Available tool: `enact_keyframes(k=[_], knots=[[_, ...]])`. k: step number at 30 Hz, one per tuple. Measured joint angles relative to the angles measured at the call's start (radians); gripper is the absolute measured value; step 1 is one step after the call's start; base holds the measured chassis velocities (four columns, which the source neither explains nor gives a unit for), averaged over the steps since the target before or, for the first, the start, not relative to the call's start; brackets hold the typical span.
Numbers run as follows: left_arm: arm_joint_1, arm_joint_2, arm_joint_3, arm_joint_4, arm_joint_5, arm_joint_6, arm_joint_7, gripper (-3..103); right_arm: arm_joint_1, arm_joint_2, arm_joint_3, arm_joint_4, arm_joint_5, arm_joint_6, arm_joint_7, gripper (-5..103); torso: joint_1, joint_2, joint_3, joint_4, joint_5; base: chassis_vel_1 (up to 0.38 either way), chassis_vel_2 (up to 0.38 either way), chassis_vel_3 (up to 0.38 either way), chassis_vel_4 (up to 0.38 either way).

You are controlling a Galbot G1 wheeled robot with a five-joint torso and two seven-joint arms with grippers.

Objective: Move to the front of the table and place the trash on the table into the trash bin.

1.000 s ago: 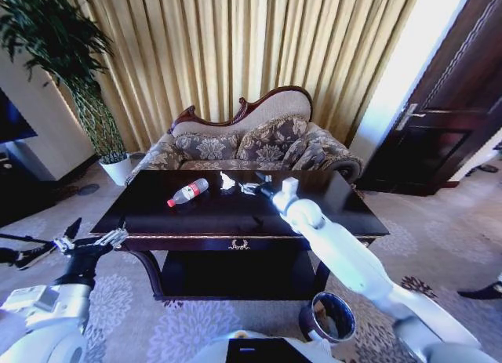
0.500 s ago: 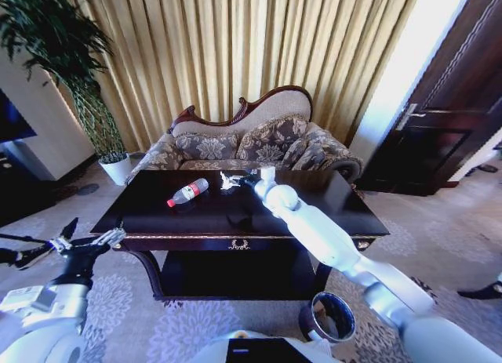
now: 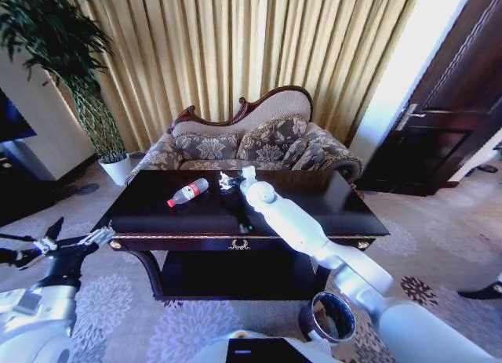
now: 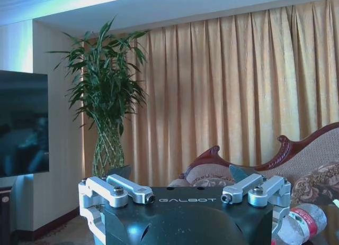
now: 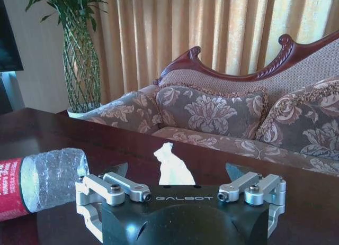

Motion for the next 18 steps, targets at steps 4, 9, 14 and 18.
enact_keyframes(k=[4, 9, 14, 18], knots=[[-0.002, -0.003, 0.006, 0.000, 0.003, -0.004, 0.000, 100, 0.002, 0.010, -0.001, -0.024, -0.002, 0.000, -0.002, 100, 0.000, 0.000, 0.000, 0.0000, 0.0000, 0.000, 0.000, 0.000, 0.000], [-0.002, -0.003, 0.005, 0.000, 0.005, -0.009, 0.001, 100, 0.005, 0.023, -0.001, -0.061, -0.006, 0.000, -0.002, 103, 0.000, 0.000, 0.000, 0.0000, 0.0000, 0.000, 0.000, 0.000, 0.000], [-0.003, -0.003, 0.004, 0.000, 0.005, -0.015, 0.002, 100, 0.004, 0.026, -0.007, -0.086, -0.021, 0.007, -0.003, 85, 0.000, 0.000, 0.000, 0.0000, 0.0001, 0.000, 0.000, 0.000, 0.000], [-0.006, -0.004, 0.010, 0.000, 0.005, -0.018, 0.003, 100, 0.001, 0.013, -0.021, -0.078, -0.024, 0.018, -0.001, 69, 0.000, 0.000, 0.000, 0.0000, 0.0001, 0.000, 0.000, 0.000, 0.000]])
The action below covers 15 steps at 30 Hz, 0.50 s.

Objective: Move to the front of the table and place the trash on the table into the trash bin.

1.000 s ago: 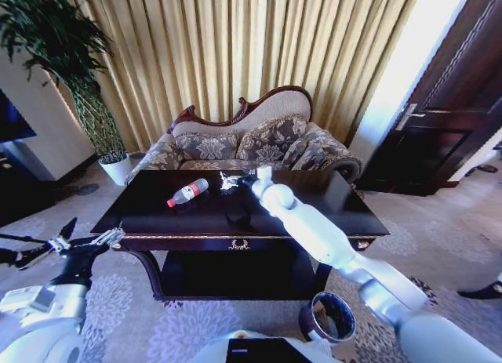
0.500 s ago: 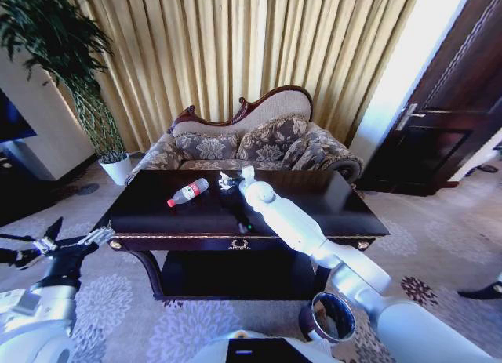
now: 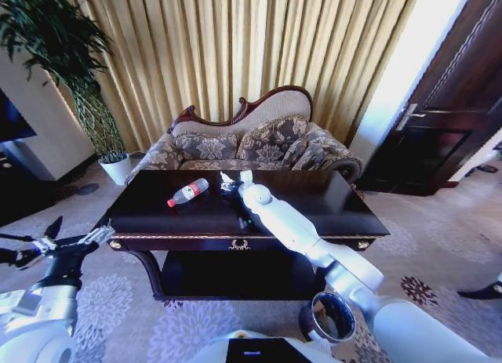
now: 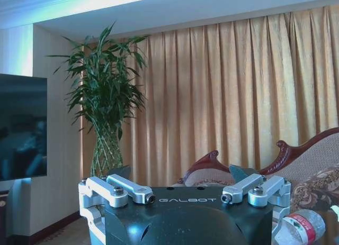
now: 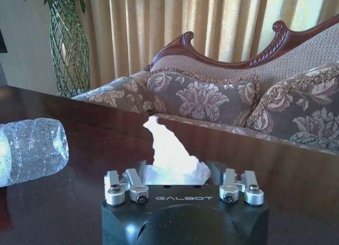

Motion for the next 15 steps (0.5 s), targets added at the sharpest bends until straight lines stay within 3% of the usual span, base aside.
enact_keyframes(k=[1, 5, 7, 11, 15], knots=[[0.000, 0.000, 0.000, 0.000, 0.000, 0.000, 0.000, 100, 0.000, 0.000, 0.000, 0.000, 0.000, 0.000, 0.000, 69, 0.000, 0.000, 0.000, 0.0000, 0.0000, 0.000, 0.000, 0.000, 0.000], [-0.002, -0.003, 0.013, 0.000, 0.005, 0.000, 0.001, 100, 0.012, -0.020, -0.011, 0.011, 0.004, 0.002, 0.001, 47, 0.000, 0.000, 0.000, 0.0000, 0.0000, 0.000, 0.000, 0.000, 0.000], [-0.002, -0.003, 0.014, 0.000, 0.006, 0.000, 0.001, 100, 0.013, -0.022, -0.012, 0.013, 0.005, 0.002, 0.002, 47, 0.000, 0.000, 0.000, 0.0000, 0.0000, 0.000, 0.000, 0.000, 0.000], [-0.003, -0.002, 0.014, 0.000, 0.006, 0.000, 0.002, 100, 0.015, -0.028, -0.014, 0.021, 0.008, 0.003, 0.002, 25, 0.000, 0.000, 0.000, 0.0000, 0.0000, 0.000, 0.000, 0.000, 0.000], [0.001, -0.002, 0.005, 0.000, 0.006, -0.004, 0.003, 100, 0.015, -0.027, -0.015, 0.021, 0.009, 0.005, 0.002, 14, 0.000, 0.000, 0.000, 0.0000, 0.0000, 0.000, 0.000, 0.000, 0.000]])
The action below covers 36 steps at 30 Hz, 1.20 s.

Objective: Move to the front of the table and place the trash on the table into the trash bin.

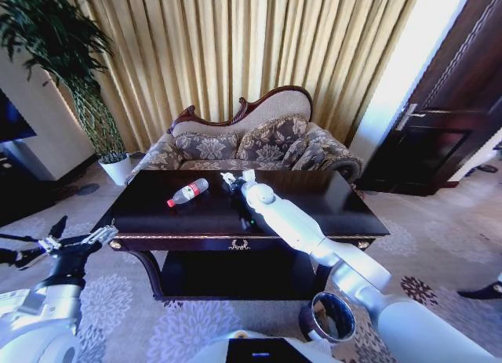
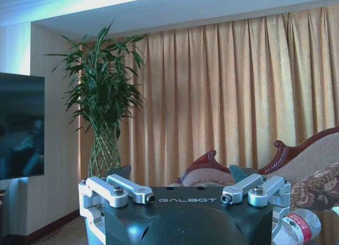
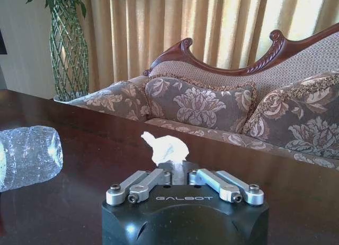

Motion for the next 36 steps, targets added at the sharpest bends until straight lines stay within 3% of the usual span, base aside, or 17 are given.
enact_keyframes(k=[4, 10, 13, 18, 20, 24, 26, 30, 33, 36], knots=[[0.003, 0.002, -0.012, 0.000, -0.003, -0.004, 0.001, 100, 0.000, 0.002, -0.002, 0.000, 0.000, 0.001, 0.000, 2, 0.000, 0.000, 0.000, 0.0000, 0.0000, 0.000, 0.000, 0.000, 0.000], [0.004, 0.004, -0.015, 0.000, -0.009, -0.005, 0.001, 100, -0.008, -0.001, 0.009, 0.035, 0.020, 0.003, 0.017, 0, 0.000, 0.000, 0.000, 0.0004, 0.0001, 0.000, 0.000, 0.000, 0.000], [0.004, 0.012, -0.014, 0.000, -0.019, -0.004, -0.001, 100, -0.022, -0.032, 0.039, 0.136, 0.089, 0.003, 0.073, 0, 0.000, 0.000, 0.000, 0.0003, 0.0000, 0.000, 0.000, 0.000, 0.000], [-0.002, 0.033, -0.012, 0.000, -0.038, 0.000, -0.003, 100, -0.049, -0.129, 0.079, 0.319, 0.143, 0.024, 0.134, 0, 0.000, 0.000, 0.000, -0.0002, 0.0001, 0.000, 0.000, 0.000, 0.000], [-0.003, 0.032, -0.004, 0.000, -0.049, 0.001, -0.003, 100, -0.071, -0.201, 0.109, 0.440, 0.200, 0.028, 0.176, 0, 0.000, 0.000, 0.000, -0.0003, 0.0002, 0.000, 0.000, 0.000, 0.000], [-0.001, 0.031, 0.002, 0.000, -0.051, 0.001, -0.003, 100, -0.086, -0.241, 0.128, 0.493, 0.217, 0.035, 0.187, 0, 0.000, 0.000, 0.000, 0.0001, 0.0002, 0.000, 0.000, 0.000, 0.000], [0.000, 0.040, 0.010, 0.000, -0.053, 0.001, -0.003, 100, -0.134, -0.297, 0.171, 0.556, 0.221, 0.066, 0.187, 0, 0.000, 0.000, 0.000, 0.0001, 0.0002, 0.000, 0.000, 0.000, 0.000], [0.000, 0.062, 0.014, 0.000, -0.071, 0.001, -0.002, 100, -0.248, -0.376, 0.257, 0.634, 0.203, 0.105, 0.146, 0, 0.000, 0.000, 0.000, 0.0002, 0.0003, 0.000, 0.000, 0.000, 0.000], [-0.012, 0.085, 0.024, 0.000, -0.081, -0.001, 0.002, 100, -0.461, -0.463, 0.415, 0.718, 0.139, 0.140, 0.058, 0, 0.000, 0.000, 0.000, -0.0003, 0.0010, 0.000, 0.000, 0.000, 0.000], [-0.019, 0.092, 0.030, 0.000, -0.082, -0.002, 0.008, 100, -0.577, -0.509, 0.526, 0.780, 0.117, 0.158, 0.034, 0, 0.000, 0.000, 0.000, -0.0006, 0.0004, 0.000, 0.000, 0.000, 0.000]])
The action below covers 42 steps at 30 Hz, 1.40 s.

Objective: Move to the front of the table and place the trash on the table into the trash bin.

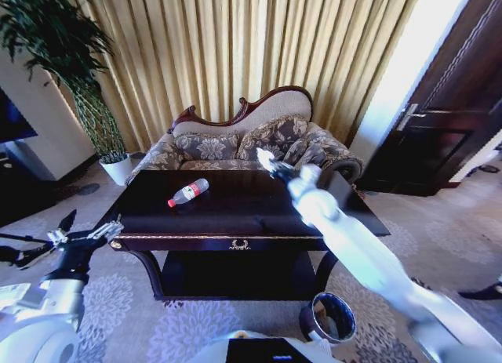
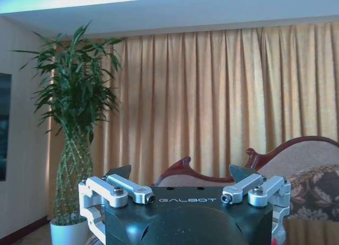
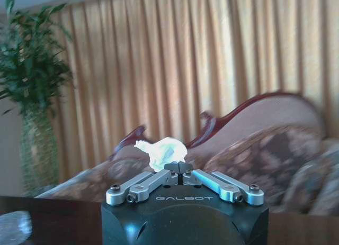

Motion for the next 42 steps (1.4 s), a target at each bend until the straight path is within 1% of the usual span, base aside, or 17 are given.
enact_keyframes(k=[1, 2, 3, 4, 6, 7, 8, 9, 12, 14, 15, 19, 23, 25, 28, 39, 42], knots=[[-0.001, 0.000, 0.001, 0.000, 0.000, -0.001, 0.003, 100, -0.034, -0.015, 0.028, 0.020, -0.004, 0.005, -0.004, 0, 0.000, 0.000, 0.000, 0.0000, -0.0003, 0.000, 0.000, 0.000, 0.000], [0.000, -0.004, 0.002, 0.000, 0.000, -0.007, 0.011, 100, -0.119, -0.046, 0.102, 0.070, -0.010, 0.014, -0.009, 0, 0.000, 0.000, 0.000, 0.0002, 0.0000, 0.000, 0.000, 0.000, 0.000], [0.001, -0.008, 0.001, 0.000, 0.000, -0.012, 0.014, 100, -0.163, -0.059, 0.139, 0.095, -0.011, 0.016, -0.011, 0, 0.000, 0.000, 0.000, 0.0003, -0.0002, 0.000, 0.000, 0.000, 0.000], [0.001, -0.008, 0.001, 0.000, 0.000, -0.012, 0.014, 100, -0.163, -0.059, 0.139, 0.095, -0.011, 0.016, -0.011, 0, 0.000, 0.000, 0.000, 0.0003, -0.0002, 0.000, 0.000, 0.000, 0.000], [0.003, -0.014, -0.004, 0.000, -0.003, -0.018, 0.020, 100, -0.236, -0.071, 0.199, 0.134, -0.011, 0.019, -0.013, 0, 0.000, 0.000, 0.000, 0.0008, -0.0006, 0.000, 0.000, 0.000, 0.000], [0.005, -0.015, -0.014, 0.007, -0.016, -0.026, 0.031, 100, -0.345, -0.068, 0.287, 0.182, -0.017, 0.028, -0.021, 0, 0.000, 0.000, 0.000, 0.0007, -0.0003, 0.000, 0.000, 0.000, 0.000], [0.005, -0.013, -0.017, 0.012, -0.022, -0.026, 0.035, 100, -0.381, -0.060, 0.319, 0.196, -0.028, 0.032, -0.030, 0, 0.000, 0.000, 0.000, 0.0006, -0.0004, 0.000, 0.000, 0.000, 0.000], [0.005, -0.013, -0.017, 0.012, -0.022, -0.026, 0.035, 100, -0.381, -0.060, 0.319, 0.196, -0.028, 0.032, -0.030, 0, 0.000, 0.000, 0.000, 0.0006, -0.0004, 0.000, 0.000, 0.000, 0.000], [0.001, 0.010, -0.022, 0.036, -0.045, -0.026, 0.044, 100, -0.525, -0.003, 0.432, 0.242, -0.107, 0.065, -0.088, 0, 0.000, 0.000, 0.000, 0.0008, -0.0003, 0.000, 0.000, 0.000, 0.000], [-0.001, 0.019, -0.022, 0.051, -0.052, -0.026, 0.051, 100, -0.611, 0.029, 0.478, 0.274, -0.146, 0.087, -0.122, 0, 0.000, 0.000, 0.000, 0.0005, -0.0006, 0.000, 0.000, 0.000, 0.000], [-0.001, 0.019, -0.022, 0.051, -0.052, -0.026, 0.051, 100, -0.611, 0.029, 0.478, 0.274, -0.146, 0.087, -0.122, 0, 0.000, 0.000, 0.000, 0.0005, -0.0006, 0.000, 0.000, 0.000, 0.000], [-0.004, 0.030, -0.020, 0.075, -0.066, -0.020, 0.067, 100, -0.744, 0.089, 0.527, 0.312, -0.215, 0.126, -0.159, 0, 0.000, 0.000, 0.000, 0.0004, -0.0006, 0.000, 0.000, 0.000, 0.000], [-0.008, 0.044, -0.022, 0.079, -0.086, -0.001, 0.070, 100, -0.774, 0.112, 0.538, 0.334, -0.232, 0.129, -0.162, 0, 0.000, 0.000, 0.000, 0.0007, -0.0005, 0.000, 0.000, 0.000, 0.000], [-0.011, 0.048, -0.024, 0.079, -0.090, 0.003, 0.070, 100, -0.777, 0.115, 0.539, 0.342, -0.236, 0.129, -0.162, 0, 0.000, 0.000, 0.000, 0.0007, -0.0005, 0.000, 0.000, 0.000, 0.000], [-0.018, 0.062, -0.036, 0.073, -0.104, 0.031, 0.069, 100, -0.779, 0.125, 0.532, 0.366, -0.239, 0.128, -0.159, 0, 0.000, 0.000, 0.000, 0.0007, -0.0006, 0.000, 0.000, 0.000, 0.000], [-0.007, 0.071, -0.056, 0.059, -0.104, 0.058, 0.061, 100, -0.773, 0.136, 0.513, 0.366, -0.254, 0.123, -0.155, 0, 0.000, 0.000, 0.000, 0.0008, -0.0005, 0.000, 0.000, 0.000, 0.000], [-0.008, 0.075, -0.069, 0.048, -0.101, 0.093, 0.052, 100, -0.771, 0.135, 0.513, 0.360, -0.256, 0.122, -0.155, 0, 0.000, 0.000, 0.000, 0.0004, -0.0004, 0.000, 0.000, 0.000, 0.000]])
